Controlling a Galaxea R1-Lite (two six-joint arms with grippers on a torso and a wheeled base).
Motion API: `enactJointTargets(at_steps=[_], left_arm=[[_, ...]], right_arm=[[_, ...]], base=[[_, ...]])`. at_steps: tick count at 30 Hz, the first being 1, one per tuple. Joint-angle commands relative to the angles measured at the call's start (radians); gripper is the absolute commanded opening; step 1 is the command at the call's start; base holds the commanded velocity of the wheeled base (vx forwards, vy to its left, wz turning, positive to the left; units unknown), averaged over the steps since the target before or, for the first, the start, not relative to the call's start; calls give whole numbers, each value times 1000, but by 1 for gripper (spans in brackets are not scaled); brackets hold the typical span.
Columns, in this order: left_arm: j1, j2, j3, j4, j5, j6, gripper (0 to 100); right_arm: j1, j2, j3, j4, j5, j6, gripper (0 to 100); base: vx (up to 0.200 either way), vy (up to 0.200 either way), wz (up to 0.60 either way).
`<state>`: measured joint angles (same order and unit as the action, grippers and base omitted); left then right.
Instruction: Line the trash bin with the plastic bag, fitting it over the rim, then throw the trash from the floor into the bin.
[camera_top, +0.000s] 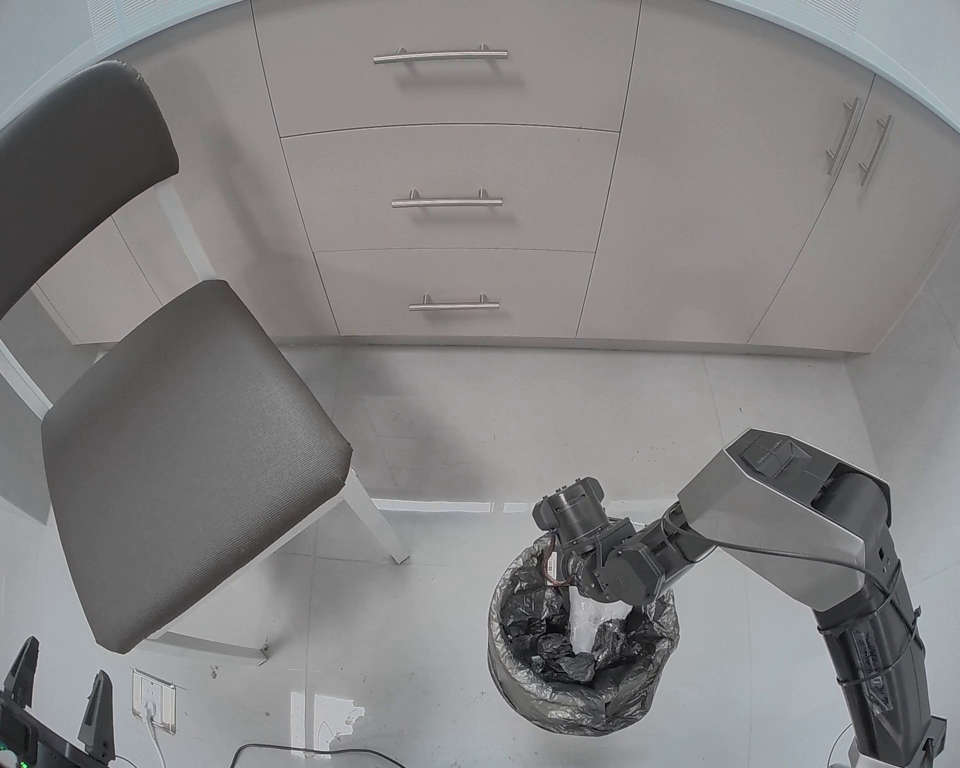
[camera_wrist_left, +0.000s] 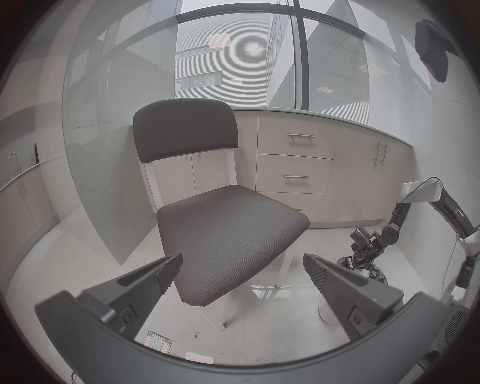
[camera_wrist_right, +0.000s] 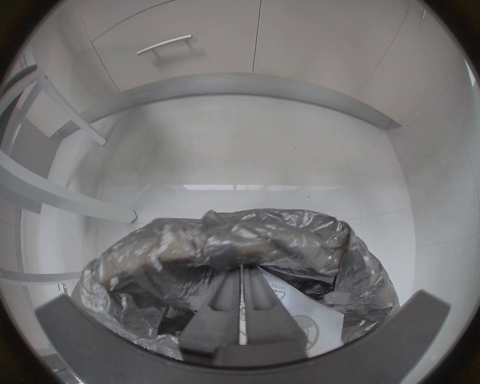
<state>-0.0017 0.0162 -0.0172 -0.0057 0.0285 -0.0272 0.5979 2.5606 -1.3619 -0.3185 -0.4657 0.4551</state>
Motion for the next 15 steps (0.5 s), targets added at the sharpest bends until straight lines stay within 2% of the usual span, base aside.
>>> enactJointTargets(at_steps=[1,15], left_arm=[[0,-15,17,-2,1,0,100],[0,-15,17,0,1,0,100]], right_arm=[[5,6,7,-24,-7,-12,0],[30,-27,70,-27,12,-23,0]], base=[[0,0,0],[0,0,0]])
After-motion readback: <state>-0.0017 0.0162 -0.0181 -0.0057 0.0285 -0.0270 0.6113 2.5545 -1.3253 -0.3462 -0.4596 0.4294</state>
